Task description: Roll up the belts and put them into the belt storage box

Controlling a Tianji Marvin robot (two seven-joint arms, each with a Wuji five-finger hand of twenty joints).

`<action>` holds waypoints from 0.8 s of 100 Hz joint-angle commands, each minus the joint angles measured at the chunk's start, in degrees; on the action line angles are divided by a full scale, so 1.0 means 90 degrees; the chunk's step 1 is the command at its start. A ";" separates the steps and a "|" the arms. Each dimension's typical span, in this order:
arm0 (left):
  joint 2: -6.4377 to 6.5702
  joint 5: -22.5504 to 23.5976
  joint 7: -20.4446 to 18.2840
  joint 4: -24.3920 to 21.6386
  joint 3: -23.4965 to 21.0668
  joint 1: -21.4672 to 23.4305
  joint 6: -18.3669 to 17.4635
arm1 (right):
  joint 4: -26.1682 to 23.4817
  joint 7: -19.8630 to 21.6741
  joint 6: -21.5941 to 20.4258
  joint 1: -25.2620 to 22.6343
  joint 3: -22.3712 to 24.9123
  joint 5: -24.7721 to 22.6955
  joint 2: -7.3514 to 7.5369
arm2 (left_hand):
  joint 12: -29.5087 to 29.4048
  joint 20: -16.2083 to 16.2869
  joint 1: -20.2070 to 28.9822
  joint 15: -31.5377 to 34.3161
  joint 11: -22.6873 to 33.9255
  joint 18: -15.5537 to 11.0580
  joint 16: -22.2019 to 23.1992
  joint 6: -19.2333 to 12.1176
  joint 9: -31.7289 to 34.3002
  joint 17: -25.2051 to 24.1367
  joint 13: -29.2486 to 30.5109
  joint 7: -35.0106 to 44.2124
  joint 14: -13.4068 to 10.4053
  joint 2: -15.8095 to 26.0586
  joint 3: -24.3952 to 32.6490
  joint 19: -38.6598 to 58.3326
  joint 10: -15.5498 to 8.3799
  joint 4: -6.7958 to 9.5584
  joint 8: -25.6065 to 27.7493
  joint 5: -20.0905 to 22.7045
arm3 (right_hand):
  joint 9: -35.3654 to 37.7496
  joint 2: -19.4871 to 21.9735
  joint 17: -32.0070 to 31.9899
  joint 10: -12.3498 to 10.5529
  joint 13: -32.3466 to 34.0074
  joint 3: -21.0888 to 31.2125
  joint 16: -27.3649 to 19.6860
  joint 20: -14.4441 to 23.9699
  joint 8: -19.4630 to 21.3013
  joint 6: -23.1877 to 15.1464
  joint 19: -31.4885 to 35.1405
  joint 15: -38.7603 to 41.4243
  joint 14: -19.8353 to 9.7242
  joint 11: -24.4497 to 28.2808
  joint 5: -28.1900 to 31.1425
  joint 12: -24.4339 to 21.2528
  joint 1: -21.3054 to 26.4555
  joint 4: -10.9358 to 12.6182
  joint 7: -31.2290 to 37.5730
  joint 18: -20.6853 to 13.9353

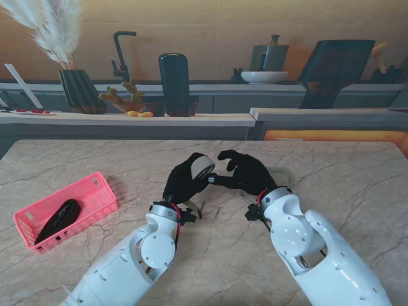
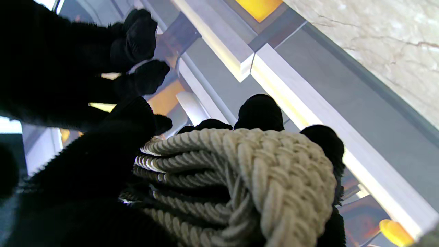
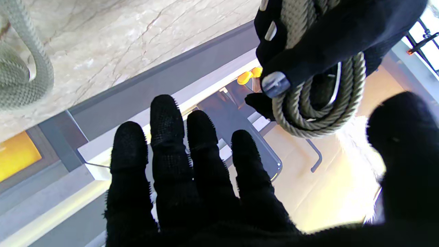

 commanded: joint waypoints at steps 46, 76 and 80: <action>0.0203 0.0787 0.0120 0.0348 0.0329 -0.0386 0.0038 | 0.0399 0.0146 0.0571 0.0600 -0.0473 0.0303 -0.0135 | 0.0489 -0.0004 -0.0096 0.2534 0.1089 0.0084 0.0399 0.0477 -0.0100 -0.0043 0.0806 -0.2059 -0.0757 0.0056 0.0871 0.0327 -0.0648 0.0286 -0.0847 -0.0547 | 0.2259 0.0630 0.0347 -0.0361 0.1344 -0.0062 0.0191 -0.0096 0.0535 0.0141 0.0521 0.0842 0.0063 0.0688 0.1632 -0.0078 -0.0325 -0.0050 0.0559 0.0366; 0.0209 0.0861 0.0132 0.0415 0.0391 -0.0443 0.0081 | 0.0479 0.0177 0.0824 0.0807 -0.0755 0.0433 -0.0179 | 0.0382 -0.0039 -0.0282 0.2563 0.1003 0.0043 0.0400 0.0716 -0.0233 0.0014 0.0808 -0.2760 -0.0850 -0.0319 0.1050 0.0327 -0.0710 0.0179 -0.1285 -0.1264 | 0.2995 0.0673 0.0486 -0.0332 0.1901 -0.0149 0.0293 -0.0165 0.0670 0.0190 0.0751 0.1332 0.0060 0.0952 0.2248 -0.0100 -0.0080 -0.0014 0.1117 0.0488; 0.0211 0.0880 0.0139 0.0425 0.0400 -0.0453 0.0085 | 0.0487 0.0167 0.0876 0.0827 -0.0787 0.0505 -0.0195 | 0.0374 -0.0042 -0.0278 0.2563 0.0999 0.0057 0.0398 0.0722 -0.0247 0.0016 0.0808 -0.2775 -0.0850 -0.0315 0.1050 0.0323 -0.0705 0.0171 -0.1299 -0.1273 | 0.3028 0.0790 0.0477 -0.0340 0.1911 -0.0322 0.0257 -0.0219 0.0607 0.0182 0.0797 0.1350 0.0057 0.0938 0.2267 -0.0146 0.0150 -0.0018 0.1134 0.0477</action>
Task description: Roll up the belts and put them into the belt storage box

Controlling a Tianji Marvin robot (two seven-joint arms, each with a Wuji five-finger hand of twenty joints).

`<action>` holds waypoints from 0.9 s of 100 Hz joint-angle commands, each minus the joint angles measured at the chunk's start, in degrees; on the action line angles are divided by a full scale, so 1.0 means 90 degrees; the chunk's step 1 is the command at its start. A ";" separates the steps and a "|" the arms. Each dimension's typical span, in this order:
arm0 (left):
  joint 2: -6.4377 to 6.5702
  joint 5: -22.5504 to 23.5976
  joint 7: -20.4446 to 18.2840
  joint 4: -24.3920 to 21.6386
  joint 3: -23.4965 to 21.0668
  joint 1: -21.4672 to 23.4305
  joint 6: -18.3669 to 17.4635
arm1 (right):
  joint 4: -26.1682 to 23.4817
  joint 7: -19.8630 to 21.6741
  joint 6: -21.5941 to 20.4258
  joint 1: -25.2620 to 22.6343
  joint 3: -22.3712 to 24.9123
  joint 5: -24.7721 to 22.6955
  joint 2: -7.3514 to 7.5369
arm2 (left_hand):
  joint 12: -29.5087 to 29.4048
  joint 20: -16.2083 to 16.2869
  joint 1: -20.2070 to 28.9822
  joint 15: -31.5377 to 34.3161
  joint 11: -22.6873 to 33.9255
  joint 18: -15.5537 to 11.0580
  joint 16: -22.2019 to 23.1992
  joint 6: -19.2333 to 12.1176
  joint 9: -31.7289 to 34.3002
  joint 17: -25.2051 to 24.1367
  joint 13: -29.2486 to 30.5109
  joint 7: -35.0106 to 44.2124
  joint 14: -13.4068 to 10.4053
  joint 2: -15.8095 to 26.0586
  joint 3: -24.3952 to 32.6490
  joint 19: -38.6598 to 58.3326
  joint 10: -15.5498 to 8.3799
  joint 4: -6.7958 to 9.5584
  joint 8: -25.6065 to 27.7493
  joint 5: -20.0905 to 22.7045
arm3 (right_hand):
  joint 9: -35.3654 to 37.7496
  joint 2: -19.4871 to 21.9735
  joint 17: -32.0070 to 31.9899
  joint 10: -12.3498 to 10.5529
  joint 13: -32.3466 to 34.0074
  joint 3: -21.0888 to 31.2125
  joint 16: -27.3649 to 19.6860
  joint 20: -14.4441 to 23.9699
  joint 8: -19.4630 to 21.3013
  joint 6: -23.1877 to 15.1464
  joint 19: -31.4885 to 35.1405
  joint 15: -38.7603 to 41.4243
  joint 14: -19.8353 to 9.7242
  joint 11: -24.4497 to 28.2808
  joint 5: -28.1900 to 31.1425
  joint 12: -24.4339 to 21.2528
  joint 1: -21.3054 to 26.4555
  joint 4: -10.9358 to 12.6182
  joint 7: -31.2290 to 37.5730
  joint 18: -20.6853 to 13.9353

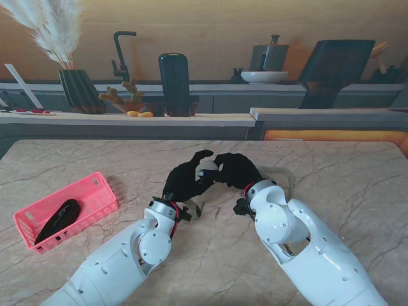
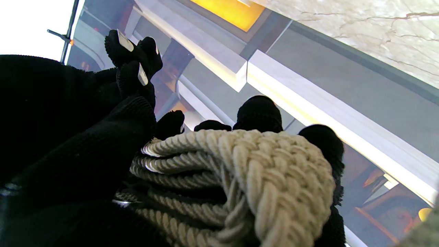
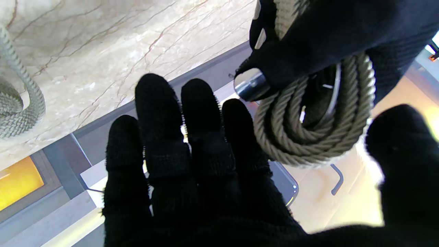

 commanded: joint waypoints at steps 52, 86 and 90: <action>-0.0037 -0.0021 0.0041 0.0087 0.0006 -0.0022 -0.0023 | -0.0091 -0.0075 0.0574 -0.0018 -0.0084 0.1189 -0.0254 | -0.0251 -0.0041 -0.0304 0.1879 -0.0204 0.0000 0.0298 -0.0040 -0.1053 -0.0417 0.0660 -0.0492 -0.0733 -0.0078 0.0208 -0.0030 -0.0257 0.0120 -0.0311 -0.0483 | 0.0551 -0.0071 -0.0031 -0.0346 0.0328 0.1529 -0.0046 -0.0305 -0.1836 -0.1218 0.0278 0.0068 -0.0466 0.0012 -0.0207 -0.0103 0.3269 -0.0702 0.2515 -0.0011; -0.0052 -0.0428 -0.0214 -0.0123 -0.0183 0.0168 -0.0190 | -0.0272 0.0004 0.0789 -0.0235 0.0278 0.1644 -0.0260 | -0.2999 0.0331 -0.1122 -0.1979 -0.3809 0.0115 0.0159 -0.0493 -0.3810 -0.3444 -0.2776 -0.1466 0.0390 0.0167 -0.0479 -0.2886 0.0476 0.0101 -0.0873 -0.0833 | 0.0277 0.0168 -0.0041 -0.0525 0.0063 0.1500 -0.0039 -0.0348 -0.1244 -0.1648 0.0121 -0.0111 -0.0648 0.0001 -0.0317 0.0093 0.3483 -0.0946 0.2725 -0.0243; -0.0043 -0.0478 -0.0271 -0.0173 -0.0217 0.0201 -0.0198 | -0.0296 0.0054 0.0781 -0.0258 0.0329 0.1673 -0.0246 | -0.3146 0.0302 -0.1210 -0.2407 -0.4006 0.0113 0.0004 -0.0573 -0.3996 -0.3590 -0.3045 -0.1516 0.0416 0.0205 -0.0561 -0.3037 0.0494 0.0100 -0.0874 -0.0835 | 0.0274 0.0197 -0.0026 -0.0560 0.0061 0.1482 -0.0067 -0.0354 -0.1189 -0.1650 0.0100 -0.0184 -0.0680 -0.0026 -0.0332 0.0102 0.3487 -0.0952 0.2709 -0.0289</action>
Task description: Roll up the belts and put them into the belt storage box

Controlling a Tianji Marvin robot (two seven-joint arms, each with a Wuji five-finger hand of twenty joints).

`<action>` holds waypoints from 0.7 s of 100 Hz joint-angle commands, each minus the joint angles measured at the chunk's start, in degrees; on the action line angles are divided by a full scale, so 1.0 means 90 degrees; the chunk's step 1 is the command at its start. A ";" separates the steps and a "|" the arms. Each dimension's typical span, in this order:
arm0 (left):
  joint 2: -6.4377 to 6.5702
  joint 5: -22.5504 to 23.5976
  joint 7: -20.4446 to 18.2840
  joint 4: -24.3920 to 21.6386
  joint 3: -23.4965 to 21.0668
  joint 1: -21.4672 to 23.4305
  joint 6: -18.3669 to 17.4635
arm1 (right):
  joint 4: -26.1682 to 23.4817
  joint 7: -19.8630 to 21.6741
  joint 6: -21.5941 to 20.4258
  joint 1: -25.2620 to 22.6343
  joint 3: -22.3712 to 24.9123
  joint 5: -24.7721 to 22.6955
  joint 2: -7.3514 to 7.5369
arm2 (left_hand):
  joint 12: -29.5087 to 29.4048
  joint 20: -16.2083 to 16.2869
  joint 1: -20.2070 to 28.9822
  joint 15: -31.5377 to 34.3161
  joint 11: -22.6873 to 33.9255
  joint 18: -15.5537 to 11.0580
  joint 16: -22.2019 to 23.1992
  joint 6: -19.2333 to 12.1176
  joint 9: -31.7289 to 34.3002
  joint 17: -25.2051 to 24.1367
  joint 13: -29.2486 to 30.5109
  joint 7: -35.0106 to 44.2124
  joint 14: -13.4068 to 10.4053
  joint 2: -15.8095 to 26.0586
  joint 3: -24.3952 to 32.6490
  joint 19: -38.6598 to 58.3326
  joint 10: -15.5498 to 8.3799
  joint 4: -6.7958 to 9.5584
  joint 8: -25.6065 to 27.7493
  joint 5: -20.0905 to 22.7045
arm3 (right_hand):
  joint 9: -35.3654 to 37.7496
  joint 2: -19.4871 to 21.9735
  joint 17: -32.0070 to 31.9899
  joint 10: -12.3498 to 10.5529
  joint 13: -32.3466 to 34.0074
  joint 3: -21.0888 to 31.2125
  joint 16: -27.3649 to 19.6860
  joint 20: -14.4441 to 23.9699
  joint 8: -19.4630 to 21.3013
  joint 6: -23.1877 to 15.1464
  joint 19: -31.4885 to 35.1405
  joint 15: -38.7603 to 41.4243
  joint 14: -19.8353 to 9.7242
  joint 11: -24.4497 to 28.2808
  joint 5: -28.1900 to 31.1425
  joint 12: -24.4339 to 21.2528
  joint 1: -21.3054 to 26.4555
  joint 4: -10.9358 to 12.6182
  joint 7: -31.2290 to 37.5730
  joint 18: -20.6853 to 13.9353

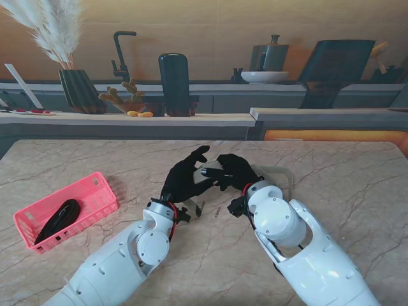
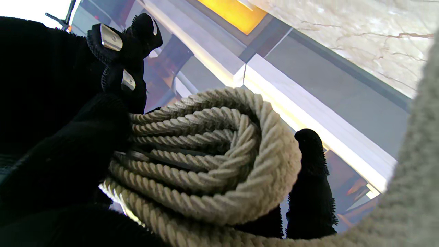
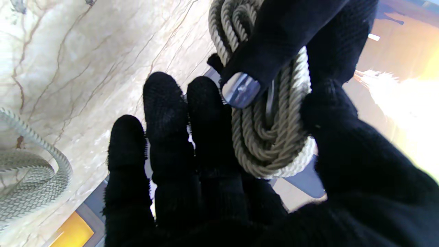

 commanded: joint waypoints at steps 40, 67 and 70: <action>0.0054 -0.0426 -0.0411 -0.0420 -0.0432 0.0351 -0.0232 | -0.0547 -0.0004 0.0166 -0.0429 0.0721 0.0417 -0.0001 | -0.0840 -0.0078 -0.0737 -0.2810 -0.1184 -0.0196 -0.1299 -0.0743 -0.0936 -0.0994 -0.1820 -0.0453 -0.0127 0.0454 -0.0502 -0.1522 -0.0056 0.0079 0.0170 -0.0280 | 0.0266 0.0475 0.0112 -0.0294 0.0132 0.1256 -0.0120 -0.0098 0.0383 -0.1832 -0.0001 -0.0250 -0.0349 -0.0086 0.0262 0.0097 0.1078 0.0212 0.1075 -0.0285; 0.0050 -0.0656 -0.0697 -0.0209 -0.0330 0.0267 -0.0158 | -0.0927 -0.0152 0.0109 -0.0657 0.1091 0.0708 -0.0035 | -0.1045 -0.0136 -0.0860 -0.3476 -0.1492 -0.0346 -0.1631 -0.0836 -0.1227 -0.1303 -0.2333 -0.0402 -0.0449 0.0344 -0.0473 -0.2237 -0.0007 0.0013 0.0254 -0.0287 | 0.0284 0.0486 0.0147 -0.0320 0.0144 0.1283 -0.0104 -0.0073 0.0334 -0.1856 0.0040 -0.0227 -0.0390 -0.0105 0.0241 0.0091 0.1040 0.0196 0.1100 -0.0359; 0.0045 -0.0697 -0.0735 -0.0173 -0.0310 0.0253 -0.0158 | -0.0955 -0.0163 0.0093 -0.0672 0.1109 0.0733 -0.0037 | -0.1079 -0.0147 -0.0904 -0.3545 -0.1531 -0.0388 -0.1671 -0.0858 -0.1277 -0.1325 -0.2383 -0.0434 -0.0483 0.0329 -0.0465 -0.2329 -0.0018 -0.0004 0.0241 -0.0288 | 0.0282 0.0487 0.0147 -0.0324 0.0143 0.1279 -0.0103 -0.0072 0.0333 -0.1862 0.0041 -0.0226 -0.0390 -0.0105 0.0238 0.0091 0.1034 0.0193 0.1103 -0.0358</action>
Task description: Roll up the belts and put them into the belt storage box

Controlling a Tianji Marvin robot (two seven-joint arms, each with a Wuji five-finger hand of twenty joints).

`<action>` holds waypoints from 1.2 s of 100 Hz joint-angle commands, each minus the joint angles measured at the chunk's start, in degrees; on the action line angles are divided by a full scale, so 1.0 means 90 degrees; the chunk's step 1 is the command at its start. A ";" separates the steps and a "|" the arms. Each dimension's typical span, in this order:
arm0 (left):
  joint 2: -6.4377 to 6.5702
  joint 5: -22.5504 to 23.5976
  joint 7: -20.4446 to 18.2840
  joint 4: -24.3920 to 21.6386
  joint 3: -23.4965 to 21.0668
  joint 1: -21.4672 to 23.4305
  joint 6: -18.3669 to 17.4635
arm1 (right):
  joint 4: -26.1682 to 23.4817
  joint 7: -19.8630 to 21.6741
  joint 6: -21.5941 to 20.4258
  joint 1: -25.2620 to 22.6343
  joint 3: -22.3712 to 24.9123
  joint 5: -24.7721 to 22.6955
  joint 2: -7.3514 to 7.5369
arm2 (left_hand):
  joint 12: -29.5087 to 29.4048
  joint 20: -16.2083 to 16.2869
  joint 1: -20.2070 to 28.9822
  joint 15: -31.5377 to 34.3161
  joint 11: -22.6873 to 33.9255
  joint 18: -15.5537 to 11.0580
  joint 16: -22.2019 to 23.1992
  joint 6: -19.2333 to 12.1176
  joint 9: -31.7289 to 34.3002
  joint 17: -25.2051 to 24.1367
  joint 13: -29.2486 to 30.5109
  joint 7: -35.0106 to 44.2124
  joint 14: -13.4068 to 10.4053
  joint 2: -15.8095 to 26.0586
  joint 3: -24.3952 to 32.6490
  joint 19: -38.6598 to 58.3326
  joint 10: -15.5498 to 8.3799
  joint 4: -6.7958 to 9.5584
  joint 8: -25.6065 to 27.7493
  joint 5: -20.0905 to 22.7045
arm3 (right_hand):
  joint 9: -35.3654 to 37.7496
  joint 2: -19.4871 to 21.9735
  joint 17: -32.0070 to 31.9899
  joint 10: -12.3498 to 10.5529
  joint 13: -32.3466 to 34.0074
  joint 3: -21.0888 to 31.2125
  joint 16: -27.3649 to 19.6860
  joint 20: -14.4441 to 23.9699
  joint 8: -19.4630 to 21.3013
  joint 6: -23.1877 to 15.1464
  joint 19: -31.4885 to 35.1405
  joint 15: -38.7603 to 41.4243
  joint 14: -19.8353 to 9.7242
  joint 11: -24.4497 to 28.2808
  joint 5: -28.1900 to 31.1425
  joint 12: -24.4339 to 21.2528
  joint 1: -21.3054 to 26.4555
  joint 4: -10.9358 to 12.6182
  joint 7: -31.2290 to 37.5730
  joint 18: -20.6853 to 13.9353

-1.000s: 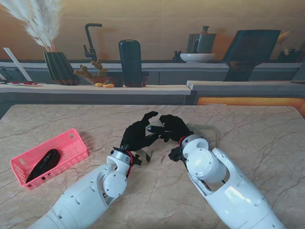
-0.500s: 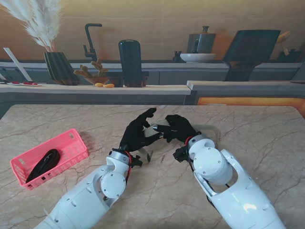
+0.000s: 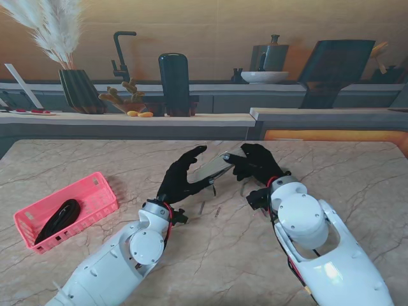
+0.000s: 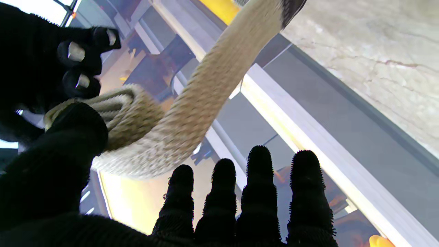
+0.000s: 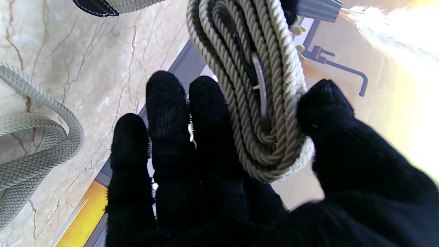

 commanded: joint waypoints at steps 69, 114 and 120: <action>-0.0342 -0.0566 0.0116 0.0627 0.0446 -0.0280 0.0037 | -0.0108 -0.0546 0.0317 0.0110 -0.0204 0.1461 -0.0336 | -0.0487 -0.0916 -0.0181 -0.0360 -0.0133 -0.1130 -0.0688 0.0525 -0.0807 -0.0320 -0.0721 -0.1404 -0.0366 0.0150 0.0037 -0.0780 0.0132 -0.0043 -0.0625 -0.0345 | 0.0272 0.0540 0.0036 -0.0294 0.0181 0.1254 -0.0003 -0.0064 0.0149 -0.1894 0.0026 -0.0023 -0.0378 -0.0037 0.0181 0.0078 0.0887 0.0178 0.1184 -0.0226; -0.0441 -0.0816 0.0239 0.0589 0.0415 -0.0235 0.0082 | 0.0415 -0.0798 0.0749 0.0338 -0.0470 0.2649 -0.0584 | -0.0569 -0.1021 -0.0254 -0.0265 -0.0190 -0.1233 -0.0751 0.0545 -0.0833 -0.0379 -0.0799 -0.1898 -0.0417 0.0259 -0.0088 -0.0692 0.0102 -0.0091 -0.0653 -0.0373 | 0.0252 0.0570 -0.0053 -0.0195 0.0147 0.1203 0.0056 -0.0034 0.0108 -0.1809 0.0013 0.0089 -0.0306 0.0021 0.0164 0.0075 0.0942 0.0189 0.1192 -0.0210; -0.0447 -0.0863 0.0241 0.0569 0.0397 -0.0214 0.0069 | 0.0478 -0.0783 0.0776 0.0364 -0.0491 0.2639 -0.0587 | -0.0577 -0.1032 -0.0312 -0.0266 -0.0208 -0.1256 -0.0759 0.0480 -0.0838 -0.0390 -0.0810 -0.1956 -0.0432 0.0248 -0.0112 -0.0696 0.0084 -0.0119 -0.0651 -0.0377 | 0.0249 0.0560 -0.0078 -0.0132 0.0119 0.1160 0.0119 -0.0004 0.0081 -0.1844 0.0019 0.0209 -0.0266 0.0065 0.0187 0.0082 0.0976 0.0200 0.1179 -0.0192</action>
